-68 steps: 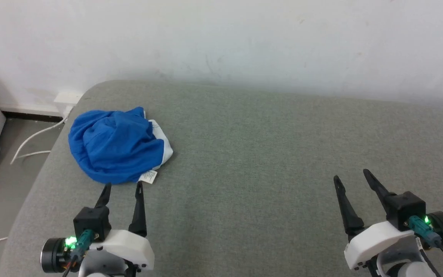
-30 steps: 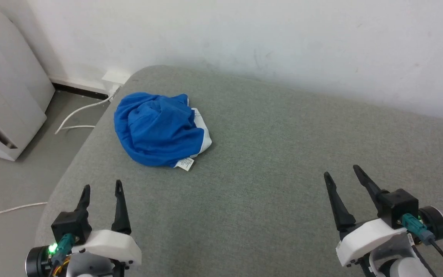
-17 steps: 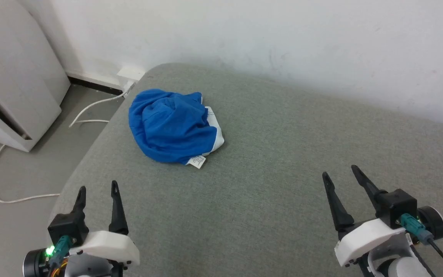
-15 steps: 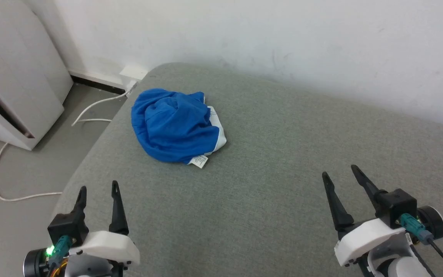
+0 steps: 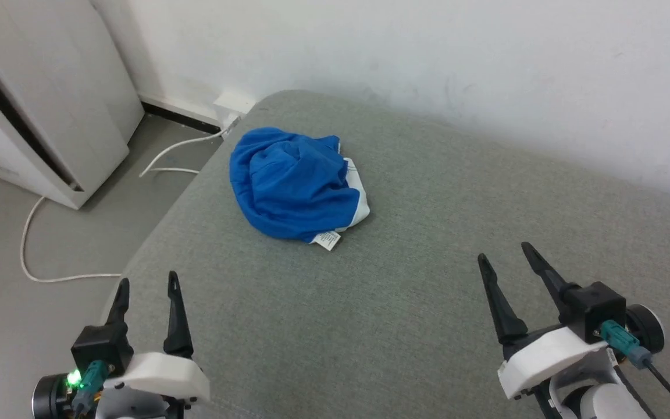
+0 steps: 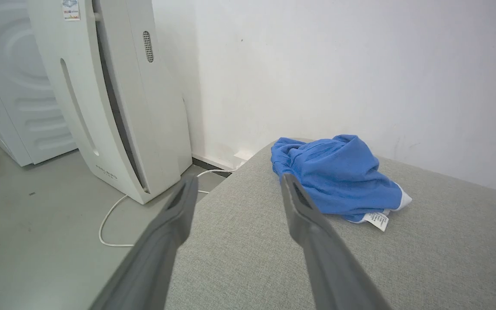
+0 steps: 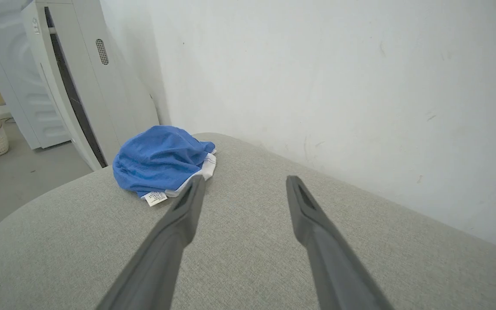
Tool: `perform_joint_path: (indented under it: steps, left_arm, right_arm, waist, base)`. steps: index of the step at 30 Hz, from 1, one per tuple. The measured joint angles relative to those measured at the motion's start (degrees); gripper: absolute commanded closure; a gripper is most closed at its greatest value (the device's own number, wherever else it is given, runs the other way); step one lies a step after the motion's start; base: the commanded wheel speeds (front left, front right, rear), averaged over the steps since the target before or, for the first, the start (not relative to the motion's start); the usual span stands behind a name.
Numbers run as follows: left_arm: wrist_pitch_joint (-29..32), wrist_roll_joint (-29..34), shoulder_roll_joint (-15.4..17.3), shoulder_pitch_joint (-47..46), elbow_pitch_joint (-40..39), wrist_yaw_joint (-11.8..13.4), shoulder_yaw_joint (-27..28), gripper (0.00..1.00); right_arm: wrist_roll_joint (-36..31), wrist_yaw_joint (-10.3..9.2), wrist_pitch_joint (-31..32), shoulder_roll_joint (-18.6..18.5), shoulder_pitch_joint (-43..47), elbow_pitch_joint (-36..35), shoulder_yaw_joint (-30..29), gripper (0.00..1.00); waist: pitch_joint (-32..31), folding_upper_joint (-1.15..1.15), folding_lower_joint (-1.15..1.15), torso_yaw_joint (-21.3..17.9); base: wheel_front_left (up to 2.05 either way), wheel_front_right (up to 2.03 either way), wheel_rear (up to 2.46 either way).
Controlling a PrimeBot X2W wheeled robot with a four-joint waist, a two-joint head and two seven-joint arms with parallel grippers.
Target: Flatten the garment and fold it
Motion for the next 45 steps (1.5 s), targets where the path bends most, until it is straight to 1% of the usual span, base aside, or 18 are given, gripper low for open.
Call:
perform_joint_path:
  steps: [3, 7, 12, 16, 21, 23, 25, 30, 33, 34, 36, 39, 40, 41, 42, 43, 44, 45]
  left_arm:
    - [-0.87, -0.51, 0.36, -0.01, -0.05, -0.18, -0.62, 0.0]
    - [-1.26, -1.46, 1.3, -0.44, 0.32, -1.33, -1.24, 0.0]
    - [-1.11, -4.19, 2.92, -8.39, 3.33, -4.63, -1.79, 0.0]
    - [1.8, -7.26, 4.05, -18.35, 7.99, -7.3, -1.76, 0.0]
    - [6.8, -13.89, 5.2, -29.82, 15.52, -10.29, 0.26, 0.0]
    - [9.88, -16.26, 6.31, -33.51, 18.46, -12.1, 1.07, 0.0]
    - [13.4, -19.01, 7.06, -36.29, 21.09, -13.07, 2.1, 0.0]
    - [23.7, -23.69, 8.68, -40.42, 24.88, -13.17, 3.64, 0.0]
    - [29.93, -26.6, 9.37, -41.32, 25.65, -12.46, 4.75, 0.0]
    - [29.93, -26.6, 9.37, -41.32, 25.65, -12.46, 4.75, 0.0]
    - [34.51, -28.37, 9.66, -41.29, 25.85, -11.25, 5.12, 0.0]
    - [43.67, -30.22, 10.37, -40.52, 25.5, -9.31, 4.49, 0.0]
    - [45.91, -30.25, 11.34, -40.22, 24.49, -8.39, 4.56, 0.0]
    - [49.77, -31.18, 12.88, -39.68, 22.46, -6.9, 4.91, 0.0]
    - [49.77, -31.18, 12.88, -39.68, 22.46, -6.9, 4.91, 0.0]
    - [51.72, -31.86, 13.46, -39.13, 21.3, -6.31, 5.03, 0.18]
    - [53.65, -32.32, 13.84, -38.41, 20.0, -5.82, 4.97, 0.65]
    - [55.08, -32.6, 14.15, -37.32, 18.56, -5.53, 4.88, 1.0]
  right_arm:
    - [0.19, 0.0, -0.13, 0.0, -0.19, -0.2, 0.29, 0.0]
    - [0.37, 0.0, -0.03, 0.03, -0.55, -1.07, 1.25, 0.0]
    - [-0.71, -0.01, 1.12, 0.1, -3.35, -3.38, 2.56, 0.0]
    - [-1.89, -0.01, 1.81, 0.18, -6.53, -5.32, 3.42, 0.0]
    - [-3.11, -0.01, 2.41, 0.19, -9.83, -6.12, 4.99, 0.0]
    - [-3.28, -0.01, 2.53, 0.22, -11.4, -6.32, 5.75, 0.0]
    - [-3.47, -0.01, 2.33, 0.22, -12.57, -6.41, 5.93, 0.0]
    - [-3.59, -0.01, 1.41, 0.22, -13.97, -6.45, 5.32, 0.0]
    - [-3.46, -0.02, 0.82, 0.21, -14.36, -6.32, 4.65, 0.0]
    - [-3.46, -0.02, 0.82, 0.21, -14.36, -6.32, 4.65, 0.0]
    - [-3.28, -0.02, 0.45, 0.16, -14.36, -6.13, 4.16, 0.0]
    - [-2.97, -0.02, 0.35, 0.16, -14.35, -5.32, 3.85, 0.0]
    - [-2.93, -0.04, 0.35, 0.13, -14.35, -5.08, 3.75, 0.0]
    - [-2.4, -0.05, 0.11, 0.15, -14.34, -4.65, 3.64, 0.0]
    - [-2.4, -0.05, 0.11, 0.15, -14.34, -4.65, 3.64, 0.0]
    - [-2.14, -0.05, 0.07, 0.14, -14.32, -4.38, 3.58, 0.0]
    - [-1.9, -0.05, 0.0, 0.13, -14.26, -4.03, 3.55, 0.0]
    - [-1.6, -0.05, -0.19, 0.12, -14.19, -3.67, 3.52, 0.0]
  waist:
    - [0.1, 0.0, 0.0, 0.8]
    - [0.96, 0.0, 0.0, 1.28]
    - [3.87, 0.0, 0.0, 1.34]
    - [7.55, 0.0, 0.01, 0.94]
    - [13.35, 0.0, 0.02, -0.62]
    - [15.89, 0.0, 0.02, -1.7]
    - [18.33, 0.0, 0.03, -2.99]
    - [23.63, 0.0, 0.03, -6.65]
    - [26.07, 0.0, 0.02, -9.15]
    - [26.07, 0.0, 0.02, -9.15]
    - [27.35, 0.0, 0.02, -10.75]
    - [28.73, 0.0, 0.02, -12.96]
    - [29.01, 0.0, 0.01, -13.62]
    - [29.25, 0.0, 0.0, -14.73]
    - [29.25, 0.0, 0.0, -14.73]
    - [29.16, 0.0, 0.01, -15.15]
    - [28.85, 0.0, 0.01, -15.4]
    - [28.44, 0.0, 0.0, -15.65]
  base:
    - [0.0, 0.0, 0.0]
    - [0.0, 0.0, 0.0]
    - [0.0, 0.0, 0.0]
    - [0.0, 0.0, 0.0]
    - [0.0, 0.0, 0.0]
    - [0.0, 0.0, 0.0]
    - [0.0, 0.0, 0.0]
    - [0.0, 0.0, 0.0]
    - [0.0, 0.0, 0.0]
    - [0.0, 0.0, 0.0]
    - [0.0, 0.0, 0.0]
    - [0.0, 0.0, 0.0]
    - [0.0, 0.0, 0.0]
    - [0.0, 0.0, 0.0]
    - [0.0, 0.0, 0.0]
    - [0.0, 0.0, 0.0]
    - [0.0, 0.0, 0.0]
    - [0.0, 0.0, 0.0]
